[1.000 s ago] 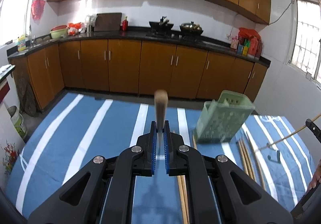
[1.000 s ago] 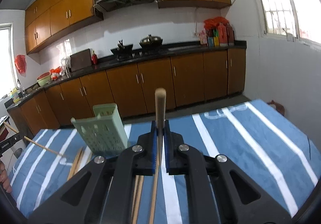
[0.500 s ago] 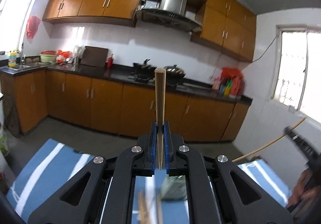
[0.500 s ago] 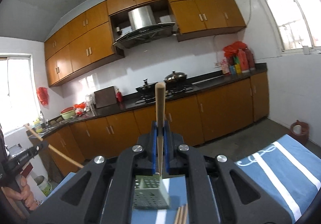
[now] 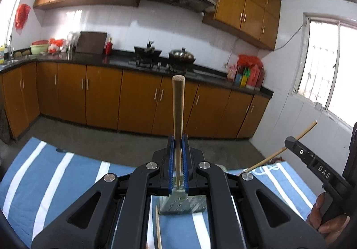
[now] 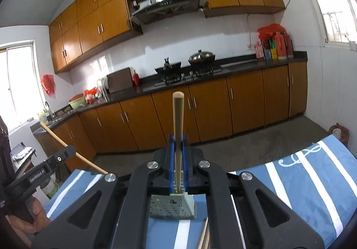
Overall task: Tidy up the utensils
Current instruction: 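Lower the chopsticks into the holder and open both tools, then grasp another chopstick with the right tool while the left tool grasps one too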
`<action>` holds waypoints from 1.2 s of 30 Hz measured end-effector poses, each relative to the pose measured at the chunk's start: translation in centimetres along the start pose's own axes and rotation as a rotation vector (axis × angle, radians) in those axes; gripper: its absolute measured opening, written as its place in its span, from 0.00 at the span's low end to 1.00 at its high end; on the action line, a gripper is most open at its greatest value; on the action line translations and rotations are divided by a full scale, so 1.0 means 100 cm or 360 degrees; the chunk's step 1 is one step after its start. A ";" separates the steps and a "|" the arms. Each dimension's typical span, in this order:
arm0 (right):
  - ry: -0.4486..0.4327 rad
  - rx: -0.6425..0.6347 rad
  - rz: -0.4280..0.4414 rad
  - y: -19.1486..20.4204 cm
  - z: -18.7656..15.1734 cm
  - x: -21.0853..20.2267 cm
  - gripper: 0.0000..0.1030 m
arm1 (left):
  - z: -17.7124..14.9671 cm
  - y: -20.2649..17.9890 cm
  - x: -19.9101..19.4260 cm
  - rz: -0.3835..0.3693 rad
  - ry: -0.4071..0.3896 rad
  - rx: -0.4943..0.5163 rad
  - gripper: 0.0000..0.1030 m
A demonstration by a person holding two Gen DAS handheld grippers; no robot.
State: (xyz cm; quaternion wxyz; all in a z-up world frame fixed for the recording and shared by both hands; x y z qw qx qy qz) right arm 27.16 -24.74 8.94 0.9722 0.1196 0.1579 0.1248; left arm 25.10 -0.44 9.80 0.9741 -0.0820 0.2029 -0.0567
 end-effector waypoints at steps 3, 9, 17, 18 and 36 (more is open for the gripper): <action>0.0044 0.0001 -0.0007 -0.001 -0.008 0.010 0.07 | -0.009 0.003 0.012 0.0005 0.0065 -0.0009 0.07; 0.0082 0.0001 -0.0014 -0.001 -0.018 0.017 0.13 | -0.017 0.008 0.018 0.0005 0.0139 -0.0024 0.07; 0.0003 -0.0018 -0.0026 -0.001 -0.015 -0.007 0.25 | -0.012 0.014 -0.001 0.0018 0.0069 -0.0045 0.28; -0.0011 -0.0023 -0.0033 -0.002 -0.015 -0.014 0.27 | -0.011 0.015 -0.004 0.0018 0.0060 -0.0051 0.28; 0.0679 0.0120 -0.0265 -0.069 -0.188 -0.014 0.29 | -0.122 0.085 -0.017 0.0275 0.0397 -0.0048 0.28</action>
Point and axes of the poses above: each gripper's, at about its wrist camera, not at the fingertips, and x roughly the way its jaws point, y to its left, z to its top, the point moved 2 cm from there along x, roughly the way its jaws point, and after that the axes turned 6 degrees about z, right-handed, at the moved point
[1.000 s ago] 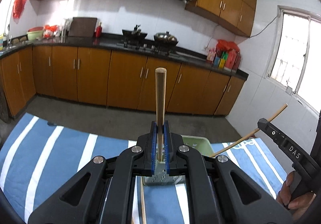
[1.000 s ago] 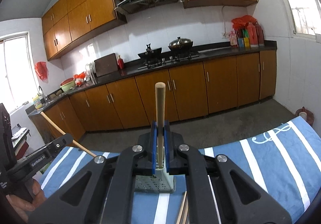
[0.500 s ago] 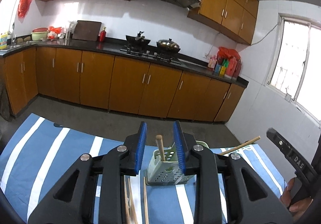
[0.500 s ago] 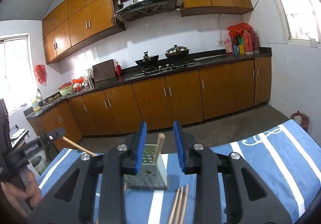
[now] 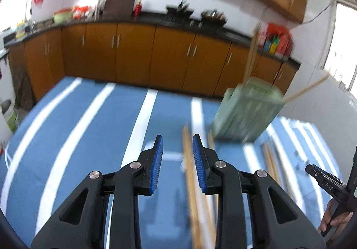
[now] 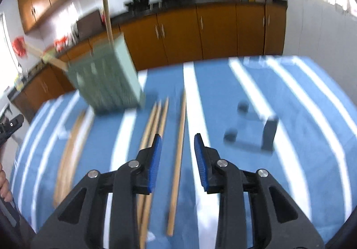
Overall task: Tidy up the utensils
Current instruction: 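Grasp another chopstick with the right tool while the left tool grasps one too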
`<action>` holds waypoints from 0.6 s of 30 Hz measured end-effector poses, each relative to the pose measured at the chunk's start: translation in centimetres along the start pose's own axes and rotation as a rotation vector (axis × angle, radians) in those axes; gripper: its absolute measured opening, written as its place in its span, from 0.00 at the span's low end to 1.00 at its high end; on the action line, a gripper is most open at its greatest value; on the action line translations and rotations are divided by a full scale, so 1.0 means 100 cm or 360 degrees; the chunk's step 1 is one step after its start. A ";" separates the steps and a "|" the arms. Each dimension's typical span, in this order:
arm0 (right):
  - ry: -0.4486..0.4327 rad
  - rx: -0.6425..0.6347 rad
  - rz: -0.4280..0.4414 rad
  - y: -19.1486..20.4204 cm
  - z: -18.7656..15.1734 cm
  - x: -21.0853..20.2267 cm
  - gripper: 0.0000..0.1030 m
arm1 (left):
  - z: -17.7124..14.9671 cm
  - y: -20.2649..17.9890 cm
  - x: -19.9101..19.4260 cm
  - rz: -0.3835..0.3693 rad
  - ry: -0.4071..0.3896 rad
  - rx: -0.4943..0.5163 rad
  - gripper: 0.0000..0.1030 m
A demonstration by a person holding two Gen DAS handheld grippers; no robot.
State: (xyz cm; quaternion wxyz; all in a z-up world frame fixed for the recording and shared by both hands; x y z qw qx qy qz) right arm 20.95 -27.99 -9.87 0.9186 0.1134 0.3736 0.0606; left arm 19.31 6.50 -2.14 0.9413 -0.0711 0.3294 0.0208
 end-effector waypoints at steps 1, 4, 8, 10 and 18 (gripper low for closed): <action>0.0041 -0.0007 -0.0003 0.003 -0.006 0.007 0.29 | -0.009 0.003 0.005 0.0000 0.0041 -0.0009 0.28; 0.0124 -0.0020 -0.0020 0.008 -0.022 0.022 0.29 | -0.029 0.008 0.015 -0.0008 0.0127 -0.0018 0.28; 0.0162 -0.0027 -0.0066 0.006 -0.030 0.030 0.26 | -0.048 0.008 0.024 -0.0031 0.0204 -0.0011 0.28; 0.0155 -0.0056 -0.0106 0.005 -0.026 0.029 0.13 | -0.055 0.005 0.026 -0.0048 0.0229 0.0000 0.28; 0.0116 0.0085 -0.0244 -0.019 -0.021 0.025 0.08 | -0.071 -0.015 0.033 -0.0108 0.0296 0.0091 0.27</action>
Point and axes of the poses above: each gripper's, at about its wrist camera, not at the fingertips, and x roughly the way its jaws point, y to its left, z to its top, the point moved 2 cm from there along x, roughly the way its jaws point, and after that the axes turned 6 degrees about z, right-handed, at the moved point
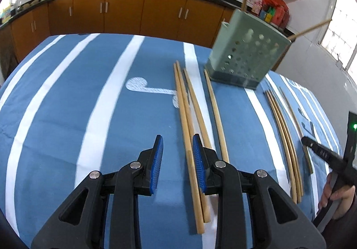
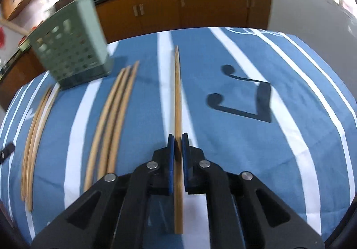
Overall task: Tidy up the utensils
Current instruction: 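Grasp another chopstick with the right tool while the left tool grasps one too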
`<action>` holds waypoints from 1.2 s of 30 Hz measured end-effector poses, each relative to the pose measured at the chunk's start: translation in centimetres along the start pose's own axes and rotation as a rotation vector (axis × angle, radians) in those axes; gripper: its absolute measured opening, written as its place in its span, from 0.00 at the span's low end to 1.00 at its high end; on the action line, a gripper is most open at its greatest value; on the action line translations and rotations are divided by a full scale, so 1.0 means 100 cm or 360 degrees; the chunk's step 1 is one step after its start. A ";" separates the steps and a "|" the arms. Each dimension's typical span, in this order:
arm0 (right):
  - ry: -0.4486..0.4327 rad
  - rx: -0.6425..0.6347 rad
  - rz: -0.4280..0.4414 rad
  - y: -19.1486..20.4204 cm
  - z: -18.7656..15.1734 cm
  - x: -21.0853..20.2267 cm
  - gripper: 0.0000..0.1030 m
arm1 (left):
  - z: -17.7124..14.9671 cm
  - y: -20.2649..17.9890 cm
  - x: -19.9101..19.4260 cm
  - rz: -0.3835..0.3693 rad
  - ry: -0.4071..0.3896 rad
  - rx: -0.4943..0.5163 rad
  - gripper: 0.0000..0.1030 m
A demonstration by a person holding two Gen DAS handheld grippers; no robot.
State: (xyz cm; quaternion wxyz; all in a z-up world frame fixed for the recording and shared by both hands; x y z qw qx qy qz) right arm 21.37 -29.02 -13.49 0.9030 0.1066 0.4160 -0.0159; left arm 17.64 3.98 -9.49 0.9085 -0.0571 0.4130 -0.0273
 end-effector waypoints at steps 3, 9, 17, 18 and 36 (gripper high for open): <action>0.0000 -0.0001 0.0002 -0.003 0.000 0.000 0.08 | -0.005 -0.005 0.005 0.0006 0.0028 0.0041 0.23; 0.0000 -0.0017 0.0014 -0.001 -0.001 0.001 0.08 | -0.010 -0.011 0.013 0.0052 0.0067 0.0109 0.21; 0.0006 -0.0047 0.0037 0.005 -0.003 0.002 0.08 | -0.009 -0.024 0.018 0.0116 0.0057 0.0199 0.17; 0.0007 -0.0055 0.0040 0.006 -0.003 0.002 0.08 | -0.009 -0.024 0.018 0.0124 0.0056 0.0199 0.16; -0.0023 -0.0076 0.0028 0.005 0.001 0.007 0.08 | 0.013 0.023 0.029 0.0177 0.0037 -0.0002 0.07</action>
Point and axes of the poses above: each gripper's, at about its wrist camera, not at the fingertips, and x roughly the way its jaws point, y to its left, z to its top, the point moved 2 cm from there along x, roughly the way its jaws point, and after that the axes turned 6 degrees about z, right-handed, at the moved point
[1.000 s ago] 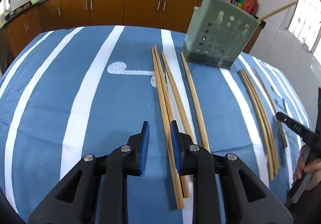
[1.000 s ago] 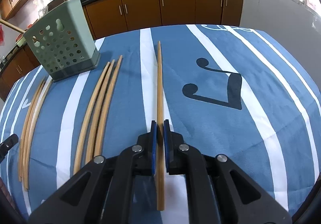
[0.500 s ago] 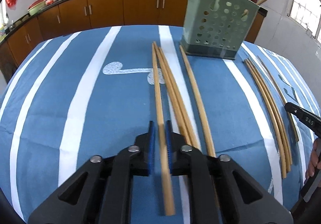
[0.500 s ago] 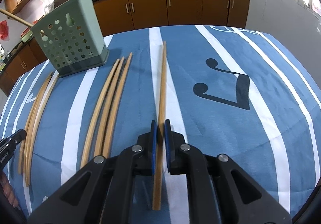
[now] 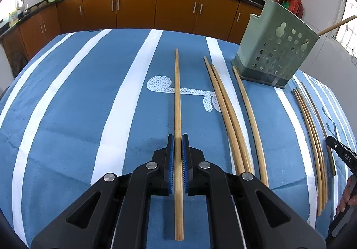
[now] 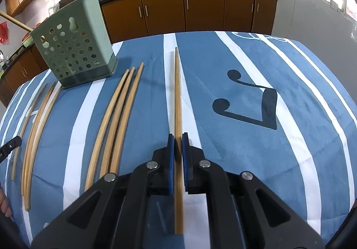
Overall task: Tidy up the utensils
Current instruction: 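Grasp another chopstick with the right tool while the left tool grasps one too, then lift both chopsticks and carry them over the green utensil holder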
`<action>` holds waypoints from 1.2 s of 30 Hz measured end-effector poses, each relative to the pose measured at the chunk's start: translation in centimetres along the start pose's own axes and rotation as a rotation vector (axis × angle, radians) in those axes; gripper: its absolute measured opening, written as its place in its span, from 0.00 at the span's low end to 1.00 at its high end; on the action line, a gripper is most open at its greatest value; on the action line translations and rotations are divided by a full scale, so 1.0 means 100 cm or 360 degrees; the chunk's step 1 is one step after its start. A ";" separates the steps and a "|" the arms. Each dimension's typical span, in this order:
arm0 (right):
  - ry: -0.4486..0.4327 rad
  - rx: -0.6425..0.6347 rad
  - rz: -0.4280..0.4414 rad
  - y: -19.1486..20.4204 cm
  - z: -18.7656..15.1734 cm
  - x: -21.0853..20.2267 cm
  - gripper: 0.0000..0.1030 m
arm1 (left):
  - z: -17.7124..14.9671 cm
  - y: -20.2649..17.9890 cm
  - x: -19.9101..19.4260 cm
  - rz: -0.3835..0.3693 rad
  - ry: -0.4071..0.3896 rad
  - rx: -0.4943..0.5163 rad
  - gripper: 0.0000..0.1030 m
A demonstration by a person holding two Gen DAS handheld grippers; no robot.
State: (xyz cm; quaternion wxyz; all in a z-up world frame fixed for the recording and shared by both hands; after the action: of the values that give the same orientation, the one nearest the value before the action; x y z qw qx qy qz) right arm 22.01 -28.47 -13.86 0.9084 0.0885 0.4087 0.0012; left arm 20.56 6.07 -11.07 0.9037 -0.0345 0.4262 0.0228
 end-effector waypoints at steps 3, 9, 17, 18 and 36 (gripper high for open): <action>0.0001 0.0003 0.0003 0.000 0.000 0.000 0.08 | 0.000 0.000 0.000 -0.0012 0.0001 -0.0011 0.07; 0.0002 0.0004 0.0004 0.000 0.001 0.000 0.08 | 0.000 0.001 0.000 -0.0017 0.0001 -0.0016 0.07; 0.0028 -0.0003 0.0020 0.002 -0.003 -0.006 0.09 | -0.003 -0.001 -0.004 0.0004 0.0011 0.0028 0.07; 0.0028 -0.0003 0.0022 0.002 -0.004 -0.006 0.09 | -0.005 -0.002 -0.005 0.0005 0.0011 0.0034 0.07; -0.0087 -0.0022 0.0057 0.003 0.007 -0.034 0.08 | -0.002 -0.001 -0.021 0.0001 -0.0019 0.0074 0.07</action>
State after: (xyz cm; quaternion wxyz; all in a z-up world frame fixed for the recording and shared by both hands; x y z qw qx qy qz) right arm 20.35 -28.55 -10.84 0.9196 0.0896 0.3821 0.0179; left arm 19.07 5.91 -9.63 0.9067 -0.0133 0.4213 0.0135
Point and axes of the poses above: each gripper's, at about its wrist camera, not at the fingertips, and x roughly the way its jaws point, y to its left, z to its top, the point moved 2 cm from there along x, roughly the way its jaws point, and after that the axes turned 6 degrees about z, right-handed, at the moved point
